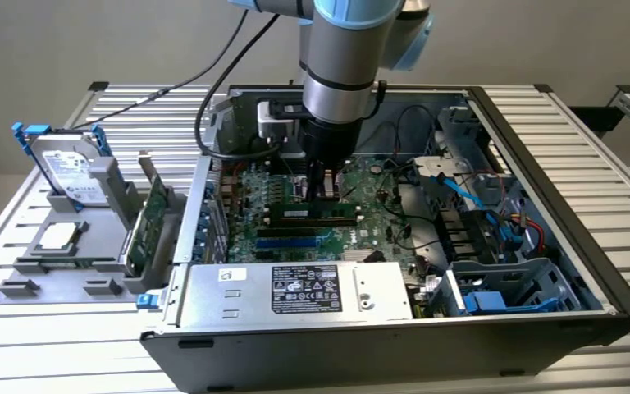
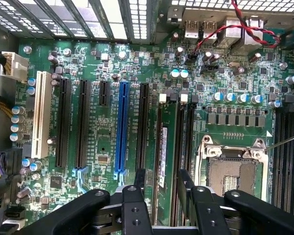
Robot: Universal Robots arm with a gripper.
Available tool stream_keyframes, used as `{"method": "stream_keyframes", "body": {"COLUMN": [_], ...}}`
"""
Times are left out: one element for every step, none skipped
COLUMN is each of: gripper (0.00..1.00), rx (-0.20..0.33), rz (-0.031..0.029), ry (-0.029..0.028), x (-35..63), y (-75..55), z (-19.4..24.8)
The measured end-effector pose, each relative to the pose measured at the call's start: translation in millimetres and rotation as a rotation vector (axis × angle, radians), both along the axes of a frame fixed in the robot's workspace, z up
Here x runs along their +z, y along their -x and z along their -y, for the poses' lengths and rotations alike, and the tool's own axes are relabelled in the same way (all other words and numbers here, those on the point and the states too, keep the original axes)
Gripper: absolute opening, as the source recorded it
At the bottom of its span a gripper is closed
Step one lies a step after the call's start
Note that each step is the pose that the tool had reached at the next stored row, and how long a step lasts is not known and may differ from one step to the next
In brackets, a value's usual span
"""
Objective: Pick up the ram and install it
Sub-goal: 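Insert the ram into the slot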
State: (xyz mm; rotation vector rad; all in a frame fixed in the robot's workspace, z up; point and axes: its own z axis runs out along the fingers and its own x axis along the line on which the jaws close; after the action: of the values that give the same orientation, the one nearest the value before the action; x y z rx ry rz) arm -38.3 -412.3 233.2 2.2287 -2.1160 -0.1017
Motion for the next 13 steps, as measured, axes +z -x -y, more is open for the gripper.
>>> {"method": "stream_keyframes", "body": {"gripper": [0.40,0.40,0.40,0.40,0.40,0.40,0.40,0.40,0.40,0.40,0.40,0.40,0.40], "rx": [0.000,0.000,0.000,0.000,0.000,0.000,0.000,0.000,0.000,0.000,0.000,0.000,0.000], "rz": [0.0004,0.0007,0.0009,0.0011,0.0012,0.0015,0.0020,0.0029,0.0039,0.0047,0.0054,0.0060,0.0069], "ry": [0.0016,0.0035,0.0057,0.0079,0.0097,0.0112,0.0124,0.0126,0.0126,0.0125,0.0125,0.0124,0.0124], "x": [0.0,0.0,0.0,0.1,0.2,0.2,0.2,0.2,0.2,0.1,0.1,0.1,0.1], "y": [0.0,0.0,0.0,0.0,0.0,0.0,0.0,0.0,0.0,0.0,0.0,0.0,0.2], "z": [0.0,0.0,0.0,0.0,0.0,0.0,0.0,0.0,0.0,0.0,0.0,0.0,0.0]}}
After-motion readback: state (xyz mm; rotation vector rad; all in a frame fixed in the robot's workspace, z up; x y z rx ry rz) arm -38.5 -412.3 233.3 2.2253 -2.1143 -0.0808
